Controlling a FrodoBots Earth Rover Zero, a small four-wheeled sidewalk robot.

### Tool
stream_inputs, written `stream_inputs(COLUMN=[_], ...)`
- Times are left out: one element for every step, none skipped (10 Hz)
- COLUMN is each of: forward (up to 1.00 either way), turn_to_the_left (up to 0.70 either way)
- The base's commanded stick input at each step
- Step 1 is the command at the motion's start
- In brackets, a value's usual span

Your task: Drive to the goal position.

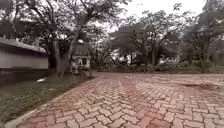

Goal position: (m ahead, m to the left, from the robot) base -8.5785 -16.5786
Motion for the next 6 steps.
stream_inputs(forward=[0.70,0.70,0.70,0.70,0.70,0.70], turn_to_the_left=[-0.35,-0.35,-0.35,-0.35,-0.17,0.00])
